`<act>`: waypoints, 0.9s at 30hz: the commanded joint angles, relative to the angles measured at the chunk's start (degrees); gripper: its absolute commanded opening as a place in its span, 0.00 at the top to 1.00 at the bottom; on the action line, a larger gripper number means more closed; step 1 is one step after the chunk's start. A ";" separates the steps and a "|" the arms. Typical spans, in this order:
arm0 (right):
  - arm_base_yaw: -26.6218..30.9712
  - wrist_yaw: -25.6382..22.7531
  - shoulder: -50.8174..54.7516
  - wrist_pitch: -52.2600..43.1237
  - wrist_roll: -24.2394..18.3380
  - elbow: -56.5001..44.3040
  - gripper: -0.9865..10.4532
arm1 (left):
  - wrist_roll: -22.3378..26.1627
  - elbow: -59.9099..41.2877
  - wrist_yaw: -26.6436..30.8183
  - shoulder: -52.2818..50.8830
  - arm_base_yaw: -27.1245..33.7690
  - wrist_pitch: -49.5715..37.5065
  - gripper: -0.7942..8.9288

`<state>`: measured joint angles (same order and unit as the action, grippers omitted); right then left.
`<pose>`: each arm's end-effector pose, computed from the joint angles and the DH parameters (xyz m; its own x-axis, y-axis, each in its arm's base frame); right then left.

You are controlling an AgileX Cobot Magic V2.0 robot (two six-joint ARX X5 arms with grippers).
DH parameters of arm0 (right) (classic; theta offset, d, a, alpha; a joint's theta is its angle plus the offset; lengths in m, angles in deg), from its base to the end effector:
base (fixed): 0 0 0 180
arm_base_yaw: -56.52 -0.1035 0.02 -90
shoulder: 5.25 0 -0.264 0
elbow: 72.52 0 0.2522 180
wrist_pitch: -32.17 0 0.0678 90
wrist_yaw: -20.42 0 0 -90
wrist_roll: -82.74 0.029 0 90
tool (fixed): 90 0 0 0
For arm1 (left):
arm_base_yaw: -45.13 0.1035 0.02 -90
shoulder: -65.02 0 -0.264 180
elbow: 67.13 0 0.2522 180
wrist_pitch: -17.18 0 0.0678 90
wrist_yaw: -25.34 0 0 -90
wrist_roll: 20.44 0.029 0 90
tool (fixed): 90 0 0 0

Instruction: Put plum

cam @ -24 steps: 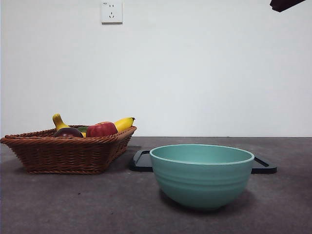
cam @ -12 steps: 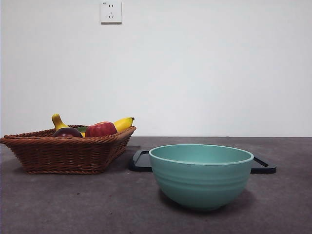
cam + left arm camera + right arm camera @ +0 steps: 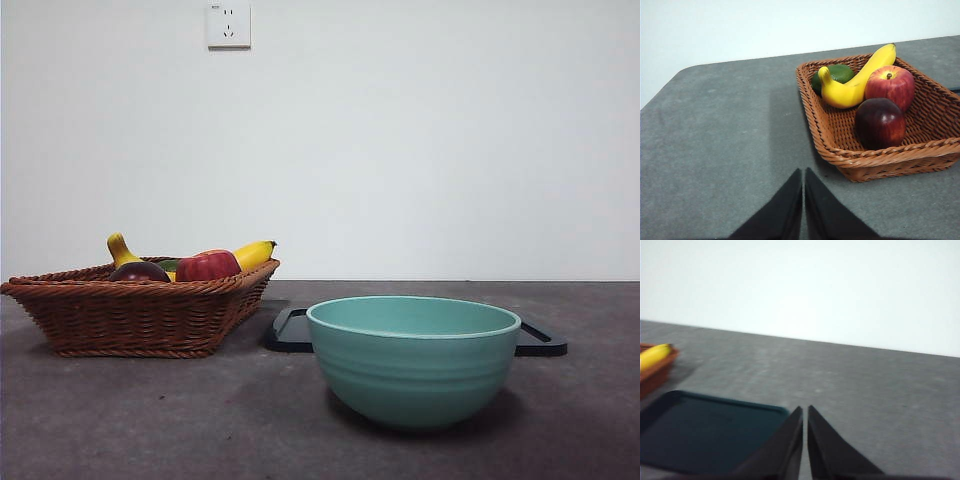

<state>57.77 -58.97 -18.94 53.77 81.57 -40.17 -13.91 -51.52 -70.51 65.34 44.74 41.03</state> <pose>0.0987 0.0032 0.2417 0.9854 0.1627 -0.0504 -0.1634 0.9865 -0.0110 0.0948 -0.0036 0.1571 0.9830 -0.1086 -0.1481 0.1238 0.9875 0.0974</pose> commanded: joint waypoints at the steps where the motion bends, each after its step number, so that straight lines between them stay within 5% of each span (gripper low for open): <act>1: 1.14 -0.42 3.43 -3.76 0.48 -4.31 0.91 | -0.11 -1.18 0.11 -0.13 0.09 0.55 0.91; 27: 3.02 -2.14 13.49 -2.60 3.37 -17.99 0.91 | -0.11 -1.16 0.11 -0.13 0.09 0.55 0.91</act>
<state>60.70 -60.83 -5.63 51.36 84.10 -57.85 -13.91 -51.52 -70.51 65.34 44.74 41.03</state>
